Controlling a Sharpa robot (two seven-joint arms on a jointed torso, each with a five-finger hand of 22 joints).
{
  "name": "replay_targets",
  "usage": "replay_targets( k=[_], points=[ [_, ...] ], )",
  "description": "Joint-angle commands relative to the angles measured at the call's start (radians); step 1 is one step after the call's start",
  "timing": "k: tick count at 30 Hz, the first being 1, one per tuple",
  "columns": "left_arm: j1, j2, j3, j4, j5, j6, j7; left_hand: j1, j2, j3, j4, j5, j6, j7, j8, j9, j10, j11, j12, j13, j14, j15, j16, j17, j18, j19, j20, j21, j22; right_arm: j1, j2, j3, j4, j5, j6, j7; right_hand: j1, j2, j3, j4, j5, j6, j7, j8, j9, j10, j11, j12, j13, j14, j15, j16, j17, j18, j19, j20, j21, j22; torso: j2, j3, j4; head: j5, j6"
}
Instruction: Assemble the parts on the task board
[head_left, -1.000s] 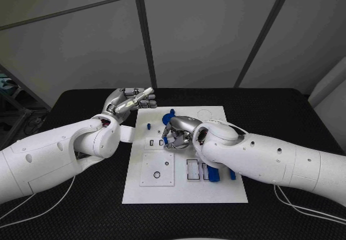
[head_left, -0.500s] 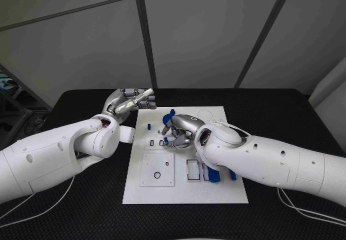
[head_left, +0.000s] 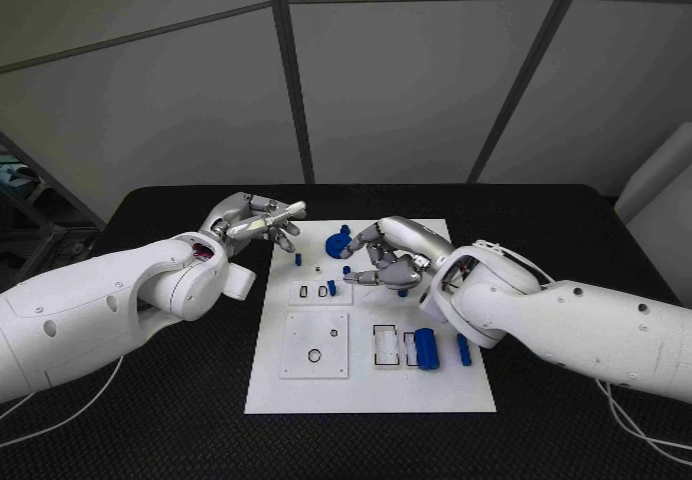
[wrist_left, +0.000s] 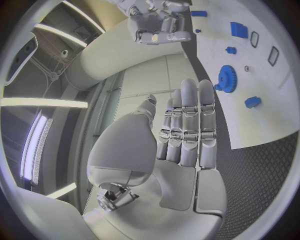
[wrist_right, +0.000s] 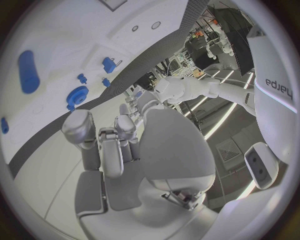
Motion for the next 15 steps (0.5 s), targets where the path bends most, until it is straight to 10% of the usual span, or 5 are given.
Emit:
replay_targets(
  k=[1, 7, 9, 11, 15],
  points=[
    [0.013, -0.004, 0.002, -0.002, -0.221, 0.170, -0.249, -0.029, -0.005, -0.018, 0.023, 0.001, 0.008, -0.004, 0.010, 0.008, 0.005, -0.010, 0.066, 0.070, -0.027, -0.009, 0.054, 0.063, -0.015, 0.007, -0.008, 0.078, 0.053, 0.012, -0.054, 0.001, 0.036, 0.201, 0.039, 0.097, 0.009, 0.004, -0.002, -0.005, 0.009, 0.017, -0.002, 0.010, 0.003, -0.002, -0.008, 0.005, -0.001, 0.093, -0.001, -0.004, 0.223, 0.008, -0.005, -0.002, -0.004, -0.002, -0.011, 0.0015, -0.0066, 0.007, -0.001],
    [0.038, 0.000, 0.003, 0.001, -0.398, 0.278, -0.471, -0.076, 0.008, -0.062, 0.092, 0.000, 0.004, -0.018, 0.073, 0.059, -0.074, -0.020, 0.275, 0.276, -0.060, -0.020, 0.182, 0.212, -0.030, -0.003, -0.019, 0.307, 0.278, 0.021, -0.144, 0.034, 0.065, 0.309, 0.026, 0.097, 0.001, 0.006, -0.007, 0.000, 0.016, 0.030, -0.007, 0.020, 0.004, 0.001, -0.013, 0.007, 0.000, 0.093, -0.005, -0.005, 0.222, 0.008, -0.005, -0.006, -0.006, -0.005, -0.024, 0.0066, -0.0100, 0.014, -0.005],
    [0.051, 0.008, 0.002, -0.001, -0.448, 0.300, -0.537, -0.098, -0.007, -0.087, 0.124, -0.008, -0.028, -0.011, 0.107, 0.085, -0.168, -0.013, 0.326, 0.329, 0.062, -0.018, 0.714, 0.719, -0.030, -0.032, -0.020, 0.318, 0.283, 0.024, -0.161, 0.039, 0.059, 0.352, 0.015, 0.095, -0.001, 0.007, -0.008, 0.001, 0.022, 0.032, -0.008, 0.022, 0.004, 0.003, -0.014, 0.008, 0.001, 0.093, -0.007, -0.004, 0.223, 0.008, -0.004, -0.007, -0.006, -0.004, -0.031, 0.0063, -0.0096, 0.014, -0.008],
    [0.068, 0.022, 0.001, -0.006, -0.495, 0.319, -0.594, -0.057, -0.044, -0.119, 0.146, -0.007, -0.121, -0.019, 0.217, 0.163, -0.287, -0.014, 0.514, 0.476, 0.013, -0.015, 0.894, 0.892, -0.036, -0.009, -0.025, 0.441, 0.424, 0.027, -0.174, 0.043, 0.049, 0.387, 0.004, 0.093, -0.003, 0.007, -0.010, 0.003, 0.031, 0.032, -0.009, 0.024, 0.004, 0.004, -0.015, 0.008, 0.000, 0.093, -0.008, -0.005, 0.222, 0.008, -0.003, -0.009, -0.006, -0.004, -0.037, 0.0059, -0.0090, 0.015, -0.012],
    [0.093, 0.050, -0.002, -0.018, -0.550, 0.344, -0.674, -0.088, -0.006, -0.126, 0.144, 0.001, -0.092, -0.044, 0.364, 0.257, -0.185, -0.036, 0.746, 0.666, 0.070, -0.042, 1.027, 1.048, -0.074, 0.087, -0.032, 0.598, 0.664, 0.029, -0.188, 0.046, 0.037, 0.418, -0.012, 0.089, -0.006, 0.007, -0.012, 0.005, 0.038, 0.031, -0.010, 0.024, 0.003, 0.003, -0.016, 0.006, -0.003, 0.092, -0.009, -0.008, 0.217, 0.009, -0.005, -0.010, -0.009, -0.008, -0.043, 0.0098, -0.0058, 0.018, -0.015]
  ],
)
